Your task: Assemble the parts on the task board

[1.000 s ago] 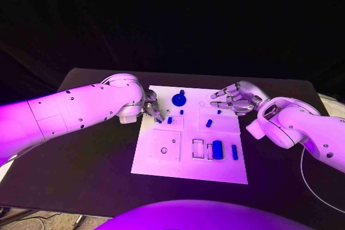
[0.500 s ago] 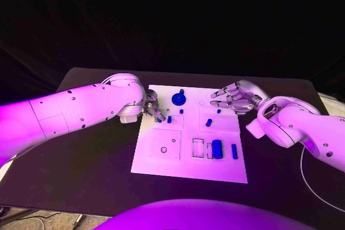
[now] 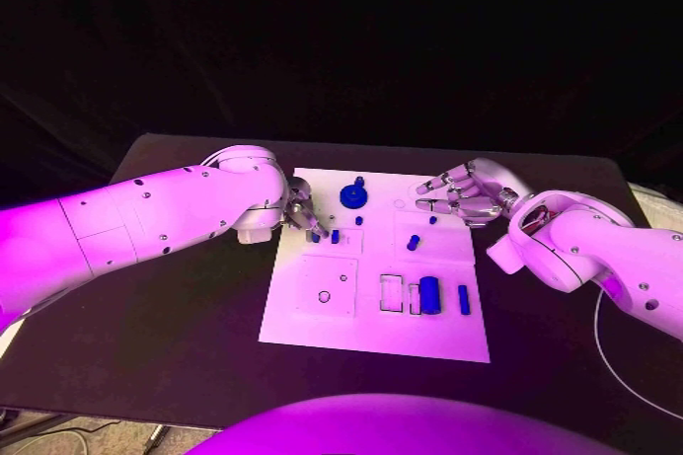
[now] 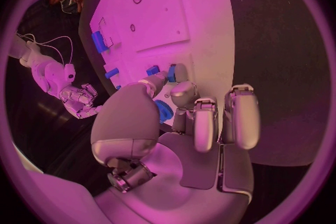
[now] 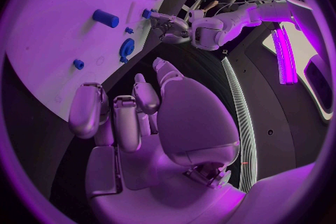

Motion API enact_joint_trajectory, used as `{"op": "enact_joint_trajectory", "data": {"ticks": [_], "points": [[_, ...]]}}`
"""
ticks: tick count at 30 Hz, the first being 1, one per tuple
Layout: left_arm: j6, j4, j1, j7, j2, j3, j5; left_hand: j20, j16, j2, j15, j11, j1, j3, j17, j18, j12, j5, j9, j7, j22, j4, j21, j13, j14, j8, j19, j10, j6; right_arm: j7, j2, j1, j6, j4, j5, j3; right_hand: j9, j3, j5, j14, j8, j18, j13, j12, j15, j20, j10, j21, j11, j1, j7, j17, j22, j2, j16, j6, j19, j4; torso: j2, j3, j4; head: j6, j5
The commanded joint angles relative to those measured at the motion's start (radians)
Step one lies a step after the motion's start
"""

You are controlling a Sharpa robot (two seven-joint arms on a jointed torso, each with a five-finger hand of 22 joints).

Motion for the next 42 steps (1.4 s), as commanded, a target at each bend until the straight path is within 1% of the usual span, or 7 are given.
{"op": "enact_joint_trajectory", "data": {"ticks": [1, 19, 27, 30, 35, 39, 42], "points": [[0.014, 0.001, -0.006, 0.004, 0.001, -0.003, 0.007, -0.003, 0.003, -0.005, -0.004, 0.003, -0.025, -0.037, 0.263, -0.009, -0.016, -0.003, -0.005, 0.002, 0.144, 0.017, -0.007, -0.015, 0.105, -0.008, 0.045, -0.002, 0.007, 0.010, 0.000, -0.001, 0.010, 0.000, 0.001, 0.000, 0.001, 0.000, 0.003, 0.065, 0.003, 0.010, -0.002, -0.006, -0.002, -0.002, -0.004, -0.005, -0.005, -0.006, 0.001, 0.079, -0.004, 0.001, -0.007, 0.007, -0.007, 0.004, 0.000, -0.0003, 0.0001, 0.002, -0.001], [-0.062, 0.033, -0.003, 0.011, -0.034, 0.011, 0.010, -0.004, 0.003, 0.023, -0.006, 0.001, 0.008, -0.235, 0.263, -0.009, -0.022, 0.001, -0.031, -0.001, 0.148, 0.080, -0.008, -0.014, 0.105, -0.015, 0.047, 0.002, 0.017, 0.012, -0.001, -0.005, 0.011, 0.000, 0.003, 0.000, 0.001, 0.000, 0.003, 0.065, 0.003, 0.011, -0.003, -0.006, -0.002, -0.002, -0.005, -0.006, -0.005, -0.006, 0.002, 0.079, -0.004, 0.001, -0.007, 0.007, -0.007, 0.004, -0.001, -0.0009, 0.0022, 0.002, -0.005], [-0.210, 0.050, 0.007, 0.081, -0.057, 0.020, 0.107, -0.002, 0.003, 0.039, -0.003, 0.009, 0.038, -0.277, 0.263, 0.004, -0.093, 0.003, -0.040, 0.009, 0.109, 0.093, -0.064, -0.091, 0.105, -0.024, 0.027, -0.043, -0.012, 0.012, 0.000, -0.006, 0.012, -0.002, 0.003, 0.000, 0.001, -0.001, 0.004, 0.064, 0.002, 0.011, -0.003, -0.006, -0.002, -0.002, -0.005, -0.007, -0.005, -0.006, 0.002, 0.079, -0.006, 0.000, -0.007, 0.006, -0.008, 0.005, 0.000, -0.0002, 0.0004, 0.004, -0.003], [-0.286, 0.045, 0.010, 0.145, -0.061, 0.021, 0.177, 0.007, -0.013, 0.046, 0.010, 0.028, 0.067, -0.305, 0.240, 0.027, -0.265, 0.004, -0.050, 0.032, 0.032, 0.099, -0.174, -0.273, 0.097, -0.043, -0.016, -0.163, -0.067, 0.012, 0.001, -0.007, 0.012, -0.002, 0.003, 0.000, 0.001, -0.001, 0.004, 0.064, 0.002, 0.011, -0.003, -0.006, -0.002, -0.002, -0.005, -0.007, -0.005, -0.006, 0.002, 0.079, -0.006, 0.000, -0.007, 0.006, -0.008, 0.005, 0.000, -0.0002, 0.0001, 0.005, -0.004], [-0.336, 0.035, 0.012, 0.209, -0.060, 0.021, 0.197, 0.028, -0.117, 0.043, 0.033, 0.056, 0.095, -0.369, 0.107, 0.065, -0.319, 0.005, -0.068, 0.061, -0.108, 0.098, -0.375, -0.321, 0.050, -0.057, -0.091, -0.237, -0.131, 0.012, 0.001, -0.009, 0.013, -0.004, 0.004, 0.000, 0.001, -0.001, 0.004, 0.064, 0.002, 0.011, -0.003, -0.006, -0.002, -0.002, -0.005, -0.007, -0.005, -0.006, 0.002, 0.079, -0.006, 0.000, -0.007, 0.006, -0.008, 0.005, 0.000, 0.0001, 0.0003, 0.007, -0.006], [-0.366, 0.023, 0.012, 0.285, -0.046, 0.017, 0.110, 0.053, -0.342, 0.047, 0.066, 0.091, 0.213, -0.372, -0.144, 0.121, -0.388, 0.008, -0.096, 0.098, -0.347, 0.070, -0.726, -0.369, -0.076, -0.086, -0.241, -0.344, -0.199, 0.011, 0.001, -0.010, 0.012, -0.004, 0.004, 0.000, 0.001, -0.001, 0.004, 0.064, 0.002, 0.011, -0.003, -0.006, -0.002, -0.002, -0.005, -0.007, -0.005, -0.006, 0.002, 0.079, -0.006, 0.000, -0.007, 0.006, -0.008, 0.005, 0.000, 0.0007, 0.0014, 0.008, -0.006], [-0.391, 0.006, 0.011, 0.395, -0.024, 0.007, 0.044, 0.078, -0.554, 0.055, 0.085, 0.120, 0.353, -0.339, -0.355, 0.129, -0.466, 0.005, -0.130, 0.123, -0.434, 0.025, -0.856, -0.436, -0.204, -0.114, -0.301, -0.416, -0.228, 0.012, 0.002, -0.011, 0.010, -0.004, 0.004, 0.000, 0.001, -0.001, 0.004, 0.064, 0.002, 0.011, -0.003, -0.006, -0.002, -0.002, -0.005, -0.007, -0.005, -0.006, 0.002, 0.079, -0.006, 0.000, -0.007, 0.006, -0.008, 0.005, 0.000, -0.0007, 0.0010, 0.010, -0.008]]}}
